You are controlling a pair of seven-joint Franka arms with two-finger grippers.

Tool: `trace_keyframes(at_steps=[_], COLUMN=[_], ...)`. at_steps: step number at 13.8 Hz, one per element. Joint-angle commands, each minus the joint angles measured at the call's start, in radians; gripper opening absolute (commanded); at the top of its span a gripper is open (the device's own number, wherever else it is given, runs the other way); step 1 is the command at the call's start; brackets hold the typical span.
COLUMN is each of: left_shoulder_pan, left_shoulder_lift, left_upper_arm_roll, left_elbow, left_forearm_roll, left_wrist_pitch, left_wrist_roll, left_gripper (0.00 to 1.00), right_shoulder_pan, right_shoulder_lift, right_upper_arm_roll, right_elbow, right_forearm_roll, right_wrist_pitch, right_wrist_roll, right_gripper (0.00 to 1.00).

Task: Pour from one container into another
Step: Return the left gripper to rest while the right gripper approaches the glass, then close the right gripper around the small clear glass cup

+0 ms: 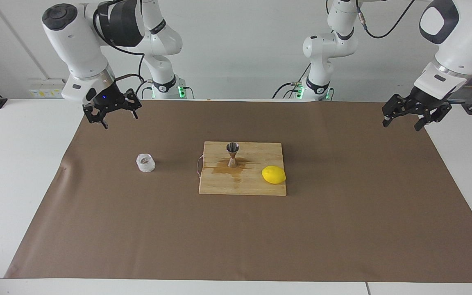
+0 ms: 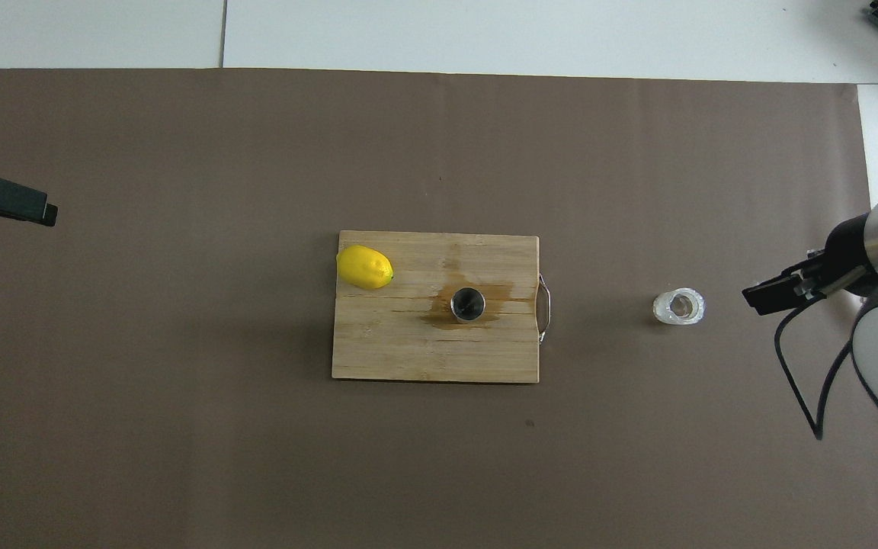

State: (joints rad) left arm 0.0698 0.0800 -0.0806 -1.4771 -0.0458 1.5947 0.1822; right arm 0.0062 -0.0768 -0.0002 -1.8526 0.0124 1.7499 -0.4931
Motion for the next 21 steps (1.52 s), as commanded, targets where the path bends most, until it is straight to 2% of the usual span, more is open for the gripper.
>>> trace_keyframes(at_steps=[1,6,9,11,13,16,21], left_shoulder_pan=[-0.01,-0.013,-0.016,-0.044,-0.041,-0.042,-0.031], left_shoulder_lift=[-0.029,-0.035,-0.063,-0.087,-0.094,-0.092,-0.091], left_upper_arm_roll=[-0.004,-0.011,-0.013,-0.013,-0.013,-0.01,-0.007], left_elbow=[-0.003,-0.009,-0.06,-0.103,-0.1,-0.092,-0.071], left_forearm_roll=[0.021,0.017,0.018,0.021,0.02,0.02,0.059], left_wrist_pitch=[-0.027,-0.081,-0.073,-0.038,-0.03,-0.019,-0.022], left_wrist_roll=[0.014,-0.076,-0.079,-0.127,-0.141,-0.141,-0.124], left_gripper=[1.0,1.0,1.0,1.0,1.0,1.0,1.0], right_shoulder_pan=[-0.025,-0.055,-0.103,-0.115,-0.126,-0.152,-0.18], right_shoulder_lift=[-0.037,-0.021,0.015,0.037,0.063,0.106,0.153], right_upper_arm_roll=[0.003,0.002,0.002,0.002,0.003,0.002,0.002], right_elbow=[-0.121,-0.235,-0.301,-0.335,-0.362,-0.385,-0.402], right_forearm_roll=[0.032,0.049,0.142,0.158,0.19,0.308,0.357], right_wrist_pitch=[0.109,0.246,0.327,0.406,0.471,0.523,0.528], right_wrist_roll=[-0.146,-0.358,-0.581,-0.735,-0.87,-1.091,-1.257], right_gripper=[1.0,1.0,1.0,1.0,1.0,1.0,1.0])
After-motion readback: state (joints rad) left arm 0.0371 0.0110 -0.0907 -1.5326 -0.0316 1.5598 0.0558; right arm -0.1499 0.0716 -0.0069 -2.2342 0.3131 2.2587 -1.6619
